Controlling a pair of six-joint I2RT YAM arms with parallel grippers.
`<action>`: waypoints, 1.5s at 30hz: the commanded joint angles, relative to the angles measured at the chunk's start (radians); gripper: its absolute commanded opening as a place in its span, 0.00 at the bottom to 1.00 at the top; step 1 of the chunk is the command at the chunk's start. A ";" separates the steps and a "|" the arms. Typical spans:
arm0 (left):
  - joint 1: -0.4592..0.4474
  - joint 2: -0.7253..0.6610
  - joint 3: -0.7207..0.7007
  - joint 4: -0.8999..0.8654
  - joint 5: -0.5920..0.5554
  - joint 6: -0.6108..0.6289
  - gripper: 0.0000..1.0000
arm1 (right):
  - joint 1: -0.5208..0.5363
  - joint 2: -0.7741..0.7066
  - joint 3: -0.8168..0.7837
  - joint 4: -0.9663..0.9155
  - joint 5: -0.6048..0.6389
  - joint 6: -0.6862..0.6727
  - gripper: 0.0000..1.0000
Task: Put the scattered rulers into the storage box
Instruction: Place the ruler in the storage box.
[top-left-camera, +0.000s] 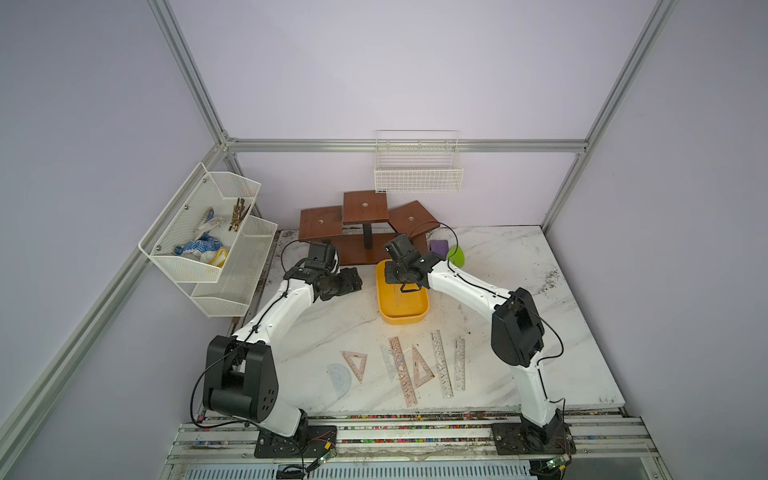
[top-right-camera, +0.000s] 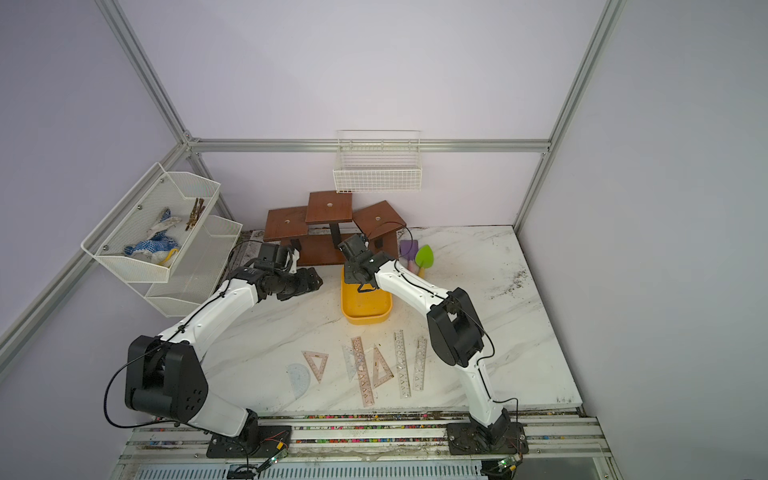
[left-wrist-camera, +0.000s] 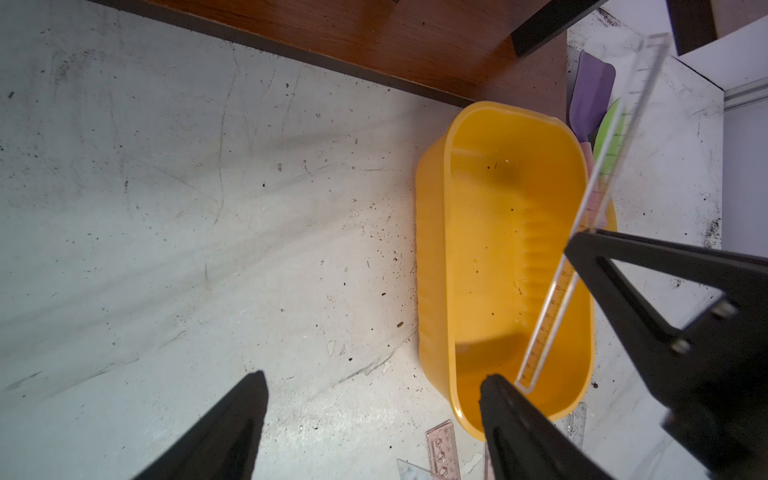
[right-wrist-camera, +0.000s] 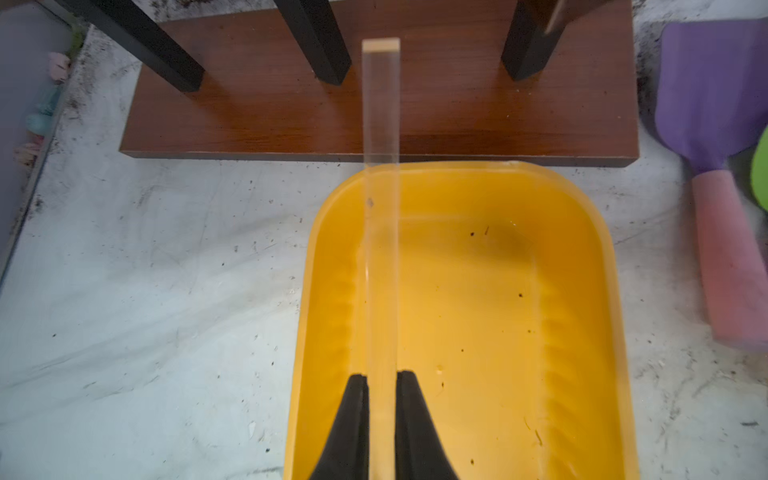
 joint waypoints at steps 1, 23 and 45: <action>0.006 0.005 -0.002 0.043 0.021 0.022 0.84 | -0.006 0.040 0.053 -0.029 0.003 -0.013 0.00; 0.018 0.036 -0.016 0.056 0.044 0.025 0.85 | -0.014 0.185 0.061 -0.026 -0.029 -0.008 0.01; 0.026 0.044 -0.026 0.066 0.077 0.014 0.85 | -0.011 0.025 0.010 -0.069 -0.090 -0.009 0.00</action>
